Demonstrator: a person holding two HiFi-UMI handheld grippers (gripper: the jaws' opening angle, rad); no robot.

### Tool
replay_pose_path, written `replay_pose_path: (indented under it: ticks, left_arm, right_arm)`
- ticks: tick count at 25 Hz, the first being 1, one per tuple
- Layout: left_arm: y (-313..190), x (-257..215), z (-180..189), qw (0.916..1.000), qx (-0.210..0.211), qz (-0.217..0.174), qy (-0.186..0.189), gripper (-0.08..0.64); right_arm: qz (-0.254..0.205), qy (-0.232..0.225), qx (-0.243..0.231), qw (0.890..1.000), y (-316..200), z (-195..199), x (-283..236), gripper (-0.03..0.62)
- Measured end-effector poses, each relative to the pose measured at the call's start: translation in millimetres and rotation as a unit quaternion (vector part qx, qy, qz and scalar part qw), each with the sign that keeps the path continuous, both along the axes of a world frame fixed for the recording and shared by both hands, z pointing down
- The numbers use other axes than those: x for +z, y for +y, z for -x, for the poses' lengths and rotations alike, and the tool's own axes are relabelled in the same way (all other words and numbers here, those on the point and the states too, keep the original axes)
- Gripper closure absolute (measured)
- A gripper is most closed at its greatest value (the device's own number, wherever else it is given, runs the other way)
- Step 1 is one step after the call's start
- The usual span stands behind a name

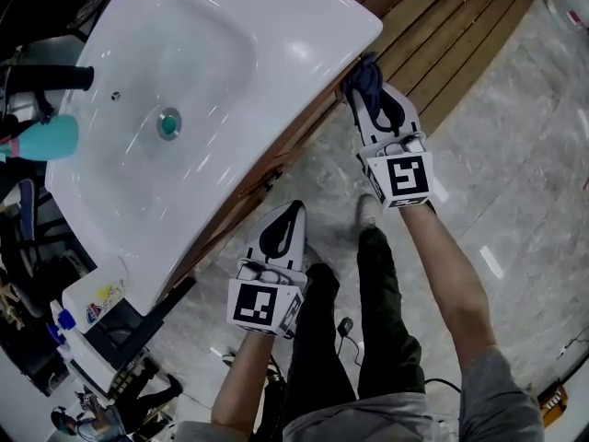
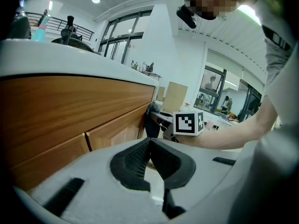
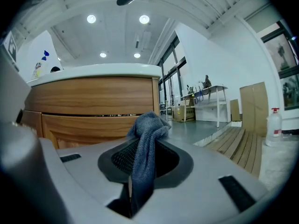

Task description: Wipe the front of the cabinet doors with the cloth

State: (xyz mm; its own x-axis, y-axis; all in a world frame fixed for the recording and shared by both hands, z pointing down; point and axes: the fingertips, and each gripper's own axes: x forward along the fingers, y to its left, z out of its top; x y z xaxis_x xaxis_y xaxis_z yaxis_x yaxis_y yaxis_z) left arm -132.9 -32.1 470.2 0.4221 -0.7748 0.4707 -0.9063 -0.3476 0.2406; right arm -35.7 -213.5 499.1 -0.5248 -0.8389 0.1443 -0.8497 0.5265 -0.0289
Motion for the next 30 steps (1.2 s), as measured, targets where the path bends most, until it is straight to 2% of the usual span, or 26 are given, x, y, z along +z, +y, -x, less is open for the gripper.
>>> replay_pose_path:
  ticks: [7, 20, 30]
  left_arm:
    - [9, 2, 8, 1.0000, -0.005, 0.002, -0.003, 0.552]
    - [44, -1, 33, 0.9999, -0.015, -0.008, -0.003, 0.552]
    - [66, -2, 55, 0.9998, -0.017, -0.010, -0.004, 0.552]
  right_arm:
    - [-0.006, -0.023, -0.011, 1.000, 18, 16, -6, 0.518]
    - [0.000, -0.014, -0.090, 0.996, 100, 92, 6, 0.518]
    - [0.015, -0.022, -0.116, 0.993, 142, 132, 13, 0.518]
